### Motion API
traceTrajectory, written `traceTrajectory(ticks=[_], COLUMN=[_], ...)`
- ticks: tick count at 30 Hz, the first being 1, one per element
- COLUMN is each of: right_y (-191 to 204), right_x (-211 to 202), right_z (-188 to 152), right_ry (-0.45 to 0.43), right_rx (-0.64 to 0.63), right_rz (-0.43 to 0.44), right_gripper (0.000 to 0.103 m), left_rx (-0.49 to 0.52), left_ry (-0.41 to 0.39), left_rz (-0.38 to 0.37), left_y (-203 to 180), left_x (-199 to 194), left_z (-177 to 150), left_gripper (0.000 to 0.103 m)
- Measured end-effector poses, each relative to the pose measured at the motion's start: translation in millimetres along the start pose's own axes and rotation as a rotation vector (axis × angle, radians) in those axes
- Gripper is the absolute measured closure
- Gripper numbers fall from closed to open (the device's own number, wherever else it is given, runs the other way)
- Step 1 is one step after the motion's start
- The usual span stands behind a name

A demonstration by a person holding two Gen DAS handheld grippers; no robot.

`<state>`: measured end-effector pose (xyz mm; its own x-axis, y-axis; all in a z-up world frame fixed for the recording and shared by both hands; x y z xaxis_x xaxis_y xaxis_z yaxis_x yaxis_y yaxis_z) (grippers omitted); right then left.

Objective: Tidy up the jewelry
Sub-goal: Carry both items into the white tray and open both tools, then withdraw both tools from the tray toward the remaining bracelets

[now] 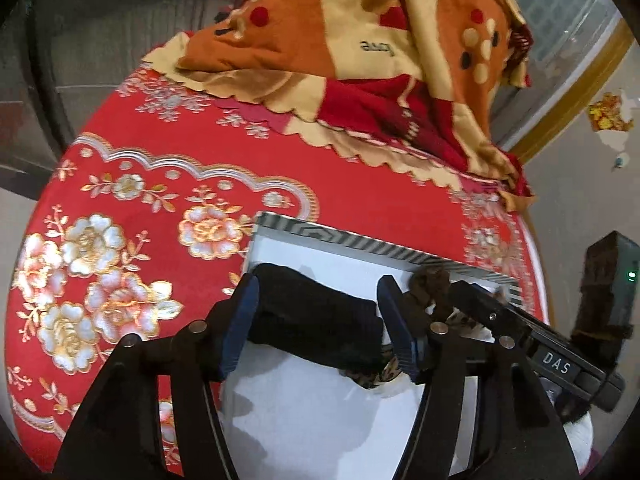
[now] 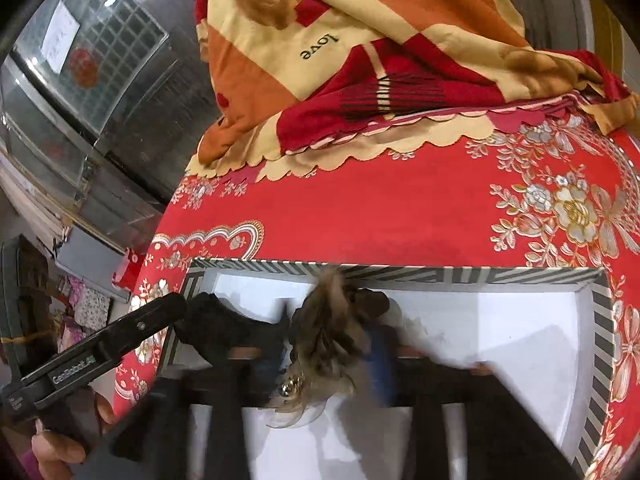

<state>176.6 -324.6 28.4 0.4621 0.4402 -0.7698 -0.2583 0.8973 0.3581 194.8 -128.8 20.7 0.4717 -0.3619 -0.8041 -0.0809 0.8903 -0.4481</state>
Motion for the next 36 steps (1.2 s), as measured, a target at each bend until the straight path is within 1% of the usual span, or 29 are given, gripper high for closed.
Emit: traceTrajectory(ticks=[2,6,9,11,13,16,20,21,23,29,33,36], right_y=[-2.5,-2.7,1.0,5.5,9.9,15.6,24.8,27.2,33.6,41.2,42.5,45.7], right_x=[-4.8,-23.4,-43.3,-58.8,-71.6,-89.8,-115.3,-119.9,-132.7,-158.0,-173.2,-184.4], right_z=[-2.6,-7.4,-14.4,-23.4,-33.9,-51.7,-74.3,-78.7,-90.5,-115.3,-129.9,-143.0], right_ry=[0.003,-0.016,-0.025,-0.025,-0.018,-0.018,-0.032,-0.034,-0.038,-0.031,-0.024,-0.020], right_rx=[0.003,-0.002,-0.020,-0.046,-0.066,-0.070,-0.083,-0.086,-0.099,-0.110,-0.116,-0.148], right_rz=[0.000,-0.006,-0.006,-0.023,-0.041,-0.035,-0.043,-0.046,-0.053,-0.073,-0.087,-0.126], right_gripper=[0.036,0.036,0.036,0.035,0.035,0.034,0.033,0.029,0.026,0.026,0.026,0.026], left_rx=[0.015,0.052,0.082,0.094,0.102,0.117,0.147,0.145,0.131,0.115,0.129,0.134], left_ry=[-0.001,-0.036,-0.066,-0.081,-0.090,-0.096,-0.116,-0.113,-0.107,-0.097,-0.085,-0.079], left_rz=[-0.023,-0.021,0.018,0.040,0.058,0.073,0.116,0.117,0.109,0.089,0.121,0.135], left_y=[-4.8,-10.3,-7.9,-4.6,-0.5,5.1,10.4,12.6,16.3,23.0,26.8,29.5], left_x=[-4.8,-21.6,-35.5,-42.9,-52.1,-63.3,-77.6,-82.2,-87.3,-108.7,-119.6,-124.1], left_z=[-2.5,-8.3,-16.2,-22.2,-31.6,-43.9,-57.6,-62.2,-67.7,-87.0,-104.4,-116.2], left_gripper=[0.038,0.038,0.038,0.038,0.038,0.038,0.038,0.038,0.038,0.038,0.038,0.038])
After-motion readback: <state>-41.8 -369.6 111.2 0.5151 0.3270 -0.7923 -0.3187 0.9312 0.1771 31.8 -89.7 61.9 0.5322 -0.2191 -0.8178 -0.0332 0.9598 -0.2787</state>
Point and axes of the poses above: each gripper's, at about its wrist camera, not at the fingertips, and x roughly the way its jaws point, y to its left, z to its top, the point moved 6 cm from there along x, roughly the way its jaws point, and after that the axes turned 13 degrees about -x, right-handed, at the moved point
